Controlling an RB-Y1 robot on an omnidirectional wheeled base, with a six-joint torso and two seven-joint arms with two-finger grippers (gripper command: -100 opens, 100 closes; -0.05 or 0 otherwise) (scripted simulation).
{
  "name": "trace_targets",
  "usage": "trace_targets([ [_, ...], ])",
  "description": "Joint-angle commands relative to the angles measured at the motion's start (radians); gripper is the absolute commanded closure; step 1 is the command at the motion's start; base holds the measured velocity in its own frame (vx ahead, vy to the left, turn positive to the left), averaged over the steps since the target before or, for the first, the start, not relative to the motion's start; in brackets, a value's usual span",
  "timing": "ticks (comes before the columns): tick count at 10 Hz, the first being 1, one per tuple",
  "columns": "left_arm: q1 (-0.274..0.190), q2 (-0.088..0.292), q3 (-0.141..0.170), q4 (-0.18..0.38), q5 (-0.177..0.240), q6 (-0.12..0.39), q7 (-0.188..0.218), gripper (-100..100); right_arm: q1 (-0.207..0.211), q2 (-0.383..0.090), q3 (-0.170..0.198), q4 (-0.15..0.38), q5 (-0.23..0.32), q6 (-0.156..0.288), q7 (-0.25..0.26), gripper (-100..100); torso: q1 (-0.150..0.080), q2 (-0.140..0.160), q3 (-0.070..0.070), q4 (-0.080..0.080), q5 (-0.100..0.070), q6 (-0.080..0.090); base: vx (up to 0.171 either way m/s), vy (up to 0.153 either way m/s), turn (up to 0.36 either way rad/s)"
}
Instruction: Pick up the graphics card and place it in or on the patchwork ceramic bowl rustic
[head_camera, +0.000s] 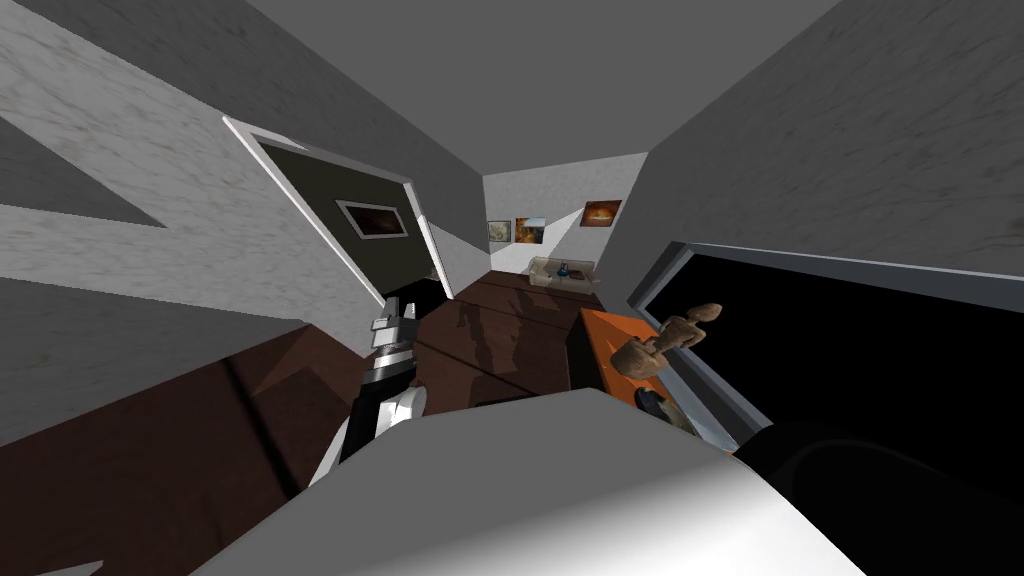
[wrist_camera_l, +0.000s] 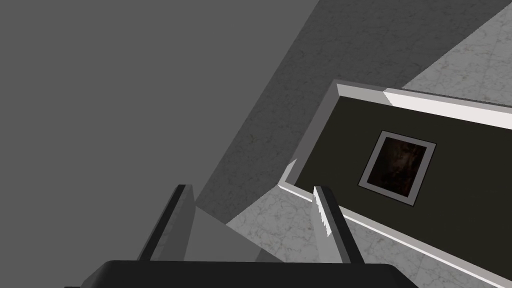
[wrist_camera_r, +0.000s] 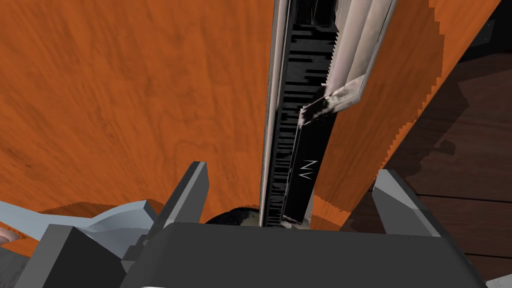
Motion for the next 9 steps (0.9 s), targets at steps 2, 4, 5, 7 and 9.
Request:
trace_targets([
  [2,0.000,0.000,0.000,0.000,0.000,0.000,0.000,0,-0.042,0.039,0.002,0.029,0.007,0.021,0.012,-100,-0.001,0.001,0.001,0.000,0.000,0.000,-0.040,-0.027,0.059],
  [4,0.000,0.000,0.000,0.000,0.000,0.000,0.000,0,-0.049,0.048,0.000,0.039,0.008,0.020,0.015,-100,-0.002,0.003,0.002,0.001,-0.001,0.000,-0.037,-0.021,0.033],
  [5,0.000,0.000,0.000,0.000,0.000,0.000,0.000,0,-0.052,0.051,0.000,0.043,0.009,0.020,0.019,100,-0.001,0.002,0.001,0.000,0.000,0.000,0.000,0.000,0.000],
  [7,0.000,0.000,0.000,0.000,0.000,0.000,0.000,0,-0.051,0.051,0.000,0.042,0.008,0.019,0.017,100,-0.001,0.000,0.000,0.000,0.000,0.000,0.000,0.000,0.000],
  [9,0.000,0.000,0.000,0.000,0.000,0.000,0.000,0,-0.051,0.052,0.000,0.042,0.009,0.020,0.018,100,-0.001,0.000,0.000,0.000,0.000,0.000,0.000,0.000,0.000],
])
